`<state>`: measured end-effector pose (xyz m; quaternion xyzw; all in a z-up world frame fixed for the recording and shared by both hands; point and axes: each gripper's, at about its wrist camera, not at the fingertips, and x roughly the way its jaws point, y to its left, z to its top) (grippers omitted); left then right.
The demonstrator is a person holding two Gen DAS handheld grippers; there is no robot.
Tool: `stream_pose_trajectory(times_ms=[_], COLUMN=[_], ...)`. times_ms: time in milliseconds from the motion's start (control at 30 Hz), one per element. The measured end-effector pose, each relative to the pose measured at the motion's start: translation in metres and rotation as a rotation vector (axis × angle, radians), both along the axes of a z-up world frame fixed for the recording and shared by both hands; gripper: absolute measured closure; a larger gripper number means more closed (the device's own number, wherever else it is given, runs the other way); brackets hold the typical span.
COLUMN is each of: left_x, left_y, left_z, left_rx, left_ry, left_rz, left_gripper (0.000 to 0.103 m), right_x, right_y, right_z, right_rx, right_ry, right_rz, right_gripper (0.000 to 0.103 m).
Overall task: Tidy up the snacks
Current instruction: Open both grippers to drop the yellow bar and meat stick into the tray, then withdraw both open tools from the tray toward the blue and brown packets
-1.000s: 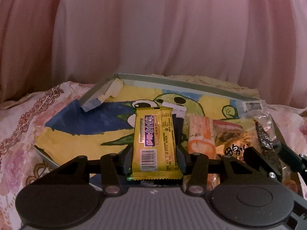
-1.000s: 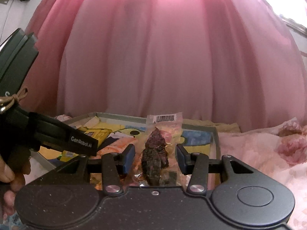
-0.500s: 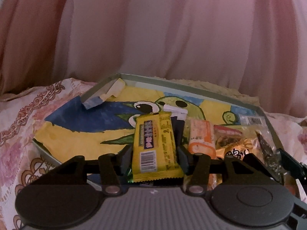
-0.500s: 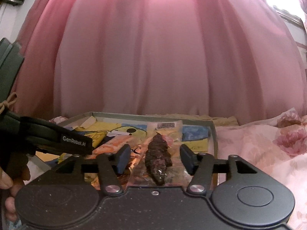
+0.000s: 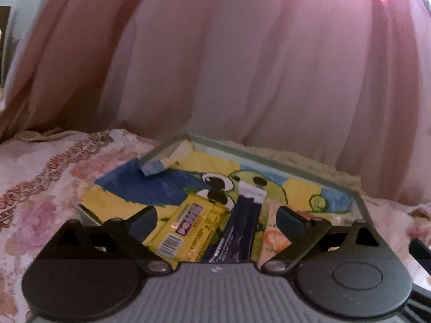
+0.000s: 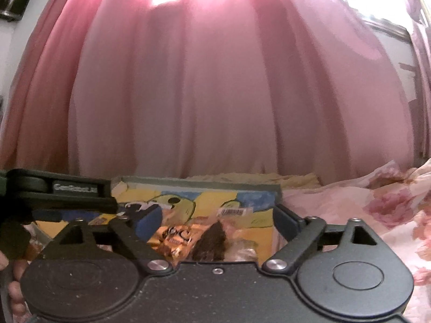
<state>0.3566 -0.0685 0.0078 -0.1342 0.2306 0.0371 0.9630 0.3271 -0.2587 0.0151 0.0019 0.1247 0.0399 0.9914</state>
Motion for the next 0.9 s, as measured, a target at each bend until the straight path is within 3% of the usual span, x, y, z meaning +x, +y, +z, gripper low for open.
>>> stream_pose_trajectory(times_ms=[200, 567, 900], left_x=[-0.032, -0.113, -0.178], left_y=[0.012, 0.050, 0.074], left_z=[0.030, 0.069, 0.069], left_rx=[-0.002, -0.006, 0.048], left_ry=[-0.044, -0.065, -0.052], left_rz=[0.023, 0.085, 0.059], left_gripper=[0.001, 0.001, 0.001], right_x=[-0.025, -0.091, -0.136], right_y=[0.002, 0.009, 0.016], right_z=[0.032, 0.078, 0.079], right_rx=[0.032, 0.096, 0.130], right_ry=[-0.030, -0.098, -0.047], right_rz=[-0.011, -0.060, -0.069], right_gripper=[0.001, 0.001, 0.001])
